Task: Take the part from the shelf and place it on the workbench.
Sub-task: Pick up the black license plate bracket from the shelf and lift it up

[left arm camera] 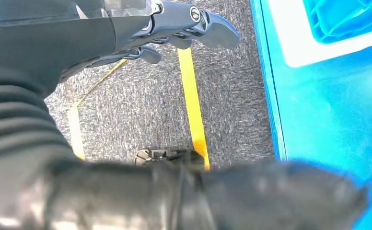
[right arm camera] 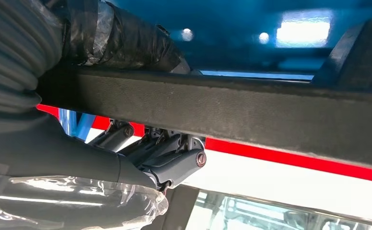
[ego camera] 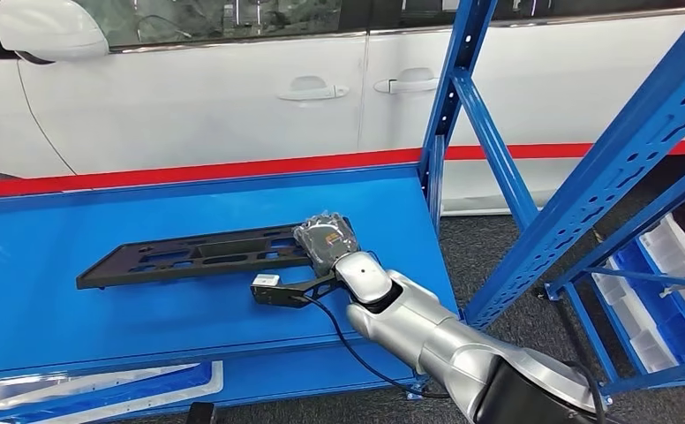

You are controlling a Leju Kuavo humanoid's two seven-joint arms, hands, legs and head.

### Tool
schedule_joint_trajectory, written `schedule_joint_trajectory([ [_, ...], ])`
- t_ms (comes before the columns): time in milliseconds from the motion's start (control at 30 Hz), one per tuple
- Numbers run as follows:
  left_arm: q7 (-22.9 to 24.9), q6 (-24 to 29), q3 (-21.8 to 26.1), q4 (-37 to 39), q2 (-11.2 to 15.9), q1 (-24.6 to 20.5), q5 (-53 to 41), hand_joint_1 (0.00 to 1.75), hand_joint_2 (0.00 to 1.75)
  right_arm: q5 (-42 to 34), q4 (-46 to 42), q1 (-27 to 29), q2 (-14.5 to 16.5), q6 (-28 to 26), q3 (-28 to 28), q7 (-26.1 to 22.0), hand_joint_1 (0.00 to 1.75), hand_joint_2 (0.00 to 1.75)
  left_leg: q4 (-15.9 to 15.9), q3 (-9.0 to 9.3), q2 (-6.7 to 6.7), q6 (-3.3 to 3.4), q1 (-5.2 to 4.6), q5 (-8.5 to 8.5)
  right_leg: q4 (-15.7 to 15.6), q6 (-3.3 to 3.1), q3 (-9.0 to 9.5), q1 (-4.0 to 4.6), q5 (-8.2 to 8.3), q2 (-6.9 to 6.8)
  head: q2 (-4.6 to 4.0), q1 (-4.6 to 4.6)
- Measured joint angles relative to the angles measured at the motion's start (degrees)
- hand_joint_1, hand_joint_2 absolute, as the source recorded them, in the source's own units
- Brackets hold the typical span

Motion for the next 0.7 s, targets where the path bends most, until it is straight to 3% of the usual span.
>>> schedule_joint_trajectory([
  [67,-0.03,-0.17,-0.01,0.0,0.0,-0.05,-0.24,0.0,1.75,0.02,-0.2,-0.03,-0.08,-0.36,0.0,-0.04,1.75,1.75,0.56,-0.16,-0.18,-0.34,-0.14,-0.28,-6.7,-0.4,3.59,0.06,2.53,-0.03,0.0,0.01],
  [100,-0.04,-0.2,-0.01,0.0,0.0,-0.09,-0.3,0.0,1.75,0.02,-0.41,-0.04,-0.1,-0.62,0.0,-0.12,1.75,1.75,0.82,-0.33,-0.27,-0.61,-0.24,-0.41,-8.99,-0.63,4.76,0.1,3.04,0.01,0.01,-0.03],
  [200,-0.05,0.01,-0.01,0.0,0.01,-0.14,-0.26,0.0,1.75,-0.09,-1.01,-0.05,-0.2,-1.61,0.0,-0.38,1.75,1.75,1.08,-0.7,-0.33,-1.4,-0.36,-0.5,-10.41,-1.35,5.31,0.18,3.1,0.13,0.01,-0.03],
  [267,0.0,0.64,-0.01,0.0,0.02,-0.1,0.19,0.0,1.75,-0.28,-1.64,-0.07,-0.36,-2.28,-0.02,-0.35,1.75,1.75,2.62,-1.44,-0.21,-1.98,-0.22,-1.65,-10.69,-1.94,5.34,-0.01,3.38,0.1,0.0,-0.2],
  [367,0.33,1.72,-0.01,0.0,0.02,-0.04,1.29,0.0,1.75,-0.53,-3.46,-0.01,-0.83,-3.48,-0.23,0.23,1.75,1.75,12.18,-6.02,-0.09,-2.76,0.06,-6.54,-10.8,-2.45,5.09,-0.12,3.57,0.09,0.01,-0.56],
  [400,0.48,1.97,-0.01,0.0,0.02,0.03,1.58,0.0,1.75,-0.56,-4.15,0.04,-1.09,-3.89,-0.35,0.49,1.75,1.75,15.46,-7.67,-0.09,-2.91,0.13,-7.61,-10.78,-2.46,5.01,-0.1,3.58,0.1,0.0,-0.53],
  [433,0.66,2.22,-0.01,0.0,0.02,0.11,1.81,0.0,1.75,-0.56,-4.86,0.08,-1.36,-4.23,-0.46,0.72,1.75,1.75,17.08,-8.59,-0.08,-2.97,0.18,-7.63,-10.76,-2.46,4.98,-0.08,3.57,0.11,0.0,-0.55],
  [467,0.91,2.52,-0.01,0.0,0.02,0.17,1.95,0.0,1.75,-0.56,-5.68,0.1,-1.67,-4.52,-0.62,0.96,1.75,1.75,16.49,-8.47,-0.08,-2.96,0.22,-6.51,-10.73,-2.43,4.99,-0.08,3.54,0.16,0.0,-0.55],
  [500,1.21,2.87,-0.01,0.0,0.03,0.19,2.05,0.0,1.75,-0.53,-6.57,0.11,-1.93,-4.74,-0.78,1.2,1.75,1.75,13.74,-7.31,-0.07,-2.86,0.25,-4.51,-10.72,-2.37,5.05,-0.09,3.5,0.2,0.0,-0.55],
  [567,2.14,3.62,-0.01,0.0,0.08,0.16,2.17,0.0,1.75,-0.26,-8.87,0.04,-2.59,-5.14,-1.31,1.78,1.75,1.75,5.96,-3.83,-0.02,-2.48,0.14,-0.83,-10.67,-2.09,5.12,0.0,3.34,0.32,0.01,-0.55],
  [633,3.89,4.37,0.01,0.0,0.15,0.09,2.3,0.0,1.75,0.25,-11.43,-0.12,-3.27,-5.43,-1.95,2.46,1.75,1.75,1.81,-1.99,-0.02,-1.96,-0.14,0.07,-10.62,-1.62,4.92,0.15,3.3,0.37,0.01,-0.5],
  [700,5.72,4.97,0.01,0.0,0.2,0.18,2.43,0.0,1.75,0.68,-13.77,-0.24,-3.83,-5.57,-2.53,3.09,1.75,1.75,1.33,-1.81,-0.08,-1.39,-0.21,-0.11,-10.7,-1.01,4.8,0.2,3.34,0.38,0.0,-0.45],
])
